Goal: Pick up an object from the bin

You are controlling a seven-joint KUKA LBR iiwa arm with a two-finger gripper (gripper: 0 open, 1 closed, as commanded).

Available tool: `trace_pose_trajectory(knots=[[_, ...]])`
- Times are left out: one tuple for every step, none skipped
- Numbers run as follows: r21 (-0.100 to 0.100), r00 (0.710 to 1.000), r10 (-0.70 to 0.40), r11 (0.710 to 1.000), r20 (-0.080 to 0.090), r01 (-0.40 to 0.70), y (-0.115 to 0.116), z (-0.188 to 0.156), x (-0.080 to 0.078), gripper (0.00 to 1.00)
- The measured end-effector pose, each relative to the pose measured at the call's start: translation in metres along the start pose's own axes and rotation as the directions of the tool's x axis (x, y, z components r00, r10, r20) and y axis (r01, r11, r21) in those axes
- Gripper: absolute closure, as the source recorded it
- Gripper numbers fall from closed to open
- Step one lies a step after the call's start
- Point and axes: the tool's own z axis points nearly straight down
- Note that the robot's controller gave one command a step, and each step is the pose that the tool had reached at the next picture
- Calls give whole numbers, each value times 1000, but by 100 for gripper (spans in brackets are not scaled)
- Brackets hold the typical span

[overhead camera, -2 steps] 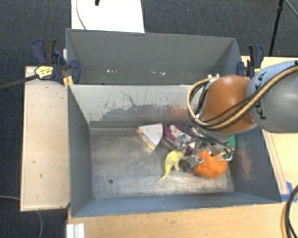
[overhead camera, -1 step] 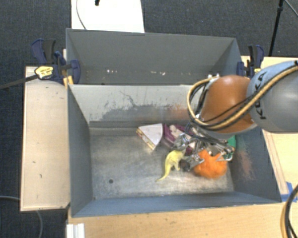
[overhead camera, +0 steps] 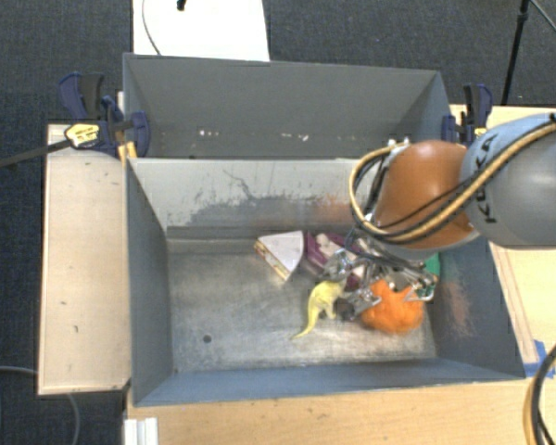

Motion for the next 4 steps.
trace_pose_trajectory(knots=[[0, 1000, 1, 1000, 0, -1, 0, 0, 0, 100], [0, 1000, 1, 1000, 0, -1, 0, 0, 0, 100], [0, 1000, 2, 1000, 0, -2, 0, 0, 0, 100], [0, 1000, 2, 1000, 0, -2, 0, 0, 0, 100]])
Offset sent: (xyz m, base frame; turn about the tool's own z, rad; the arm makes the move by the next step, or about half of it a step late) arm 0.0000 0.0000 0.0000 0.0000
